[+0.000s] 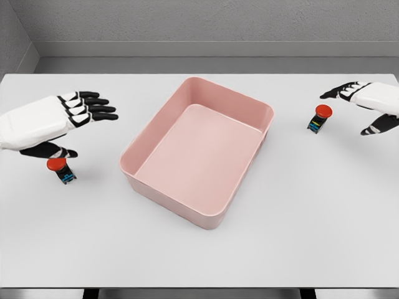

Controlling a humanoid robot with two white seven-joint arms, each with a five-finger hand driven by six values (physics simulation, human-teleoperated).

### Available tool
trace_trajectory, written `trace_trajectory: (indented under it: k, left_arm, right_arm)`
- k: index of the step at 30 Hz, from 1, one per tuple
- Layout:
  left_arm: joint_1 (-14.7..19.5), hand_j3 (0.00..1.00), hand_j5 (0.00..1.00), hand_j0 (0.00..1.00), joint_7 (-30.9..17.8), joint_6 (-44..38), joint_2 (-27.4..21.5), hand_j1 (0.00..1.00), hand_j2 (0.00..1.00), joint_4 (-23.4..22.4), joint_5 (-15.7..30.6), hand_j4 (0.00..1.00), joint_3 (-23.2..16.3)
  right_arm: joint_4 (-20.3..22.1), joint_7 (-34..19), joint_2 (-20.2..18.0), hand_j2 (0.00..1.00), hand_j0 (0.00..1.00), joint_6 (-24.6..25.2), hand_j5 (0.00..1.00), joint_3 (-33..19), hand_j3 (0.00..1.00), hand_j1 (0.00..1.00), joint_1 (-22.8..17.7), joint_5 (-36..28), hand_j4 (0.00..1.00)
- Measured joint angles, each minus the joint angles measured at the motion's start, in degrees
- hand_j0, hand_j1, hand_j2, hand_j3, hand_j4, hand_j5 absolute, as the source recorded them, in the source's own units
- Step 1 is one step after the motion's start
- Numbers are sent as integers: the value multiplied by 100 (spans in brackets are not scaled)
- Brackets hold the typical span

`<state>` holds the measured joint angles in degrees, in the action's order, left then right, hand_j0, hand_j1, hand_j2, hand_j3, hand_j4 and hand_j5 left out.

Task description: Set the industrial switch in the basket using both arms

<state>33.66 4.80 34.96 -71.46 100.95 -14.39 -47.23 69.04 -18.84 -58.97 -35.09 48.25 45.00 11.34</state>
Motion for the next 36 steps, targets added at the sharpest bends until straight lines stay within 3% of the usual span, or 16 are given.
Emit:
trace_trajectory:
  k: [3, 5, 6, 10, 12, 17, 20, 36]
  left_arm:
    - [69, 100, 100, 100, 0, 1, 5, 100, 100, 2, -8, 100, -28]
    - [343, 100, 100, 100, -109, 1, -62, 100, 100, 3, -15, 100, -47]
    - [537, 100, 100, 100, -332, 2, -100, 100, 100, 3, -4, 100, -50]
    - [650, 100, 100, 100, -959, 5, -302, 100, 100, -28, -1, 100, -82]
    - [763, 100, 100, 100, -1492, 7, -422, 100, 100, -44, -4, 100, -98]
    - [765, 100, 100, 100, -2481, 11, -534, 100, 100, -56, 1, 100, -116]
    - [747, 100, 100, 100, -2832, 13, -485, 100, 100, -59, -18, 100, -174]
    - [756, 100, 100, 100, -3038, -860, -145, 100, 100, -168, -733, 100, -624]
  right_arm:
    - [-6, 2, 62, 100, 100, 0, 100, -12, 100, 100, 0, 2, 100]
    - [-18, -1, 227, 100, 100, 0, 100, -10, 100, 100, 0, 59, 100]
    - [-24, -3, 309, 100, 100, 0, 100, -11, 100, 100, 0, 160, 100]
    - [-107, -23, 597, 100, 100, 0, 100, -17, 100, 100, 0, 468, 100]
    - [-168, -31, 717, 100, 100, 0, 100, -55, 100, 100, 0, 620, 100]
    - [-504, -49, 892, 100, 100, 0, 100, -339, 100, 100, 0, 928, 100]
    - [-697, -51, 1021, 100, 100, 0, 100, -394, 100, 100, 0, 1115, 100]
    - [-1279, -70, 1704, 100, 100, 0, 100, -415, 100, 100, 0, 1602, 100]
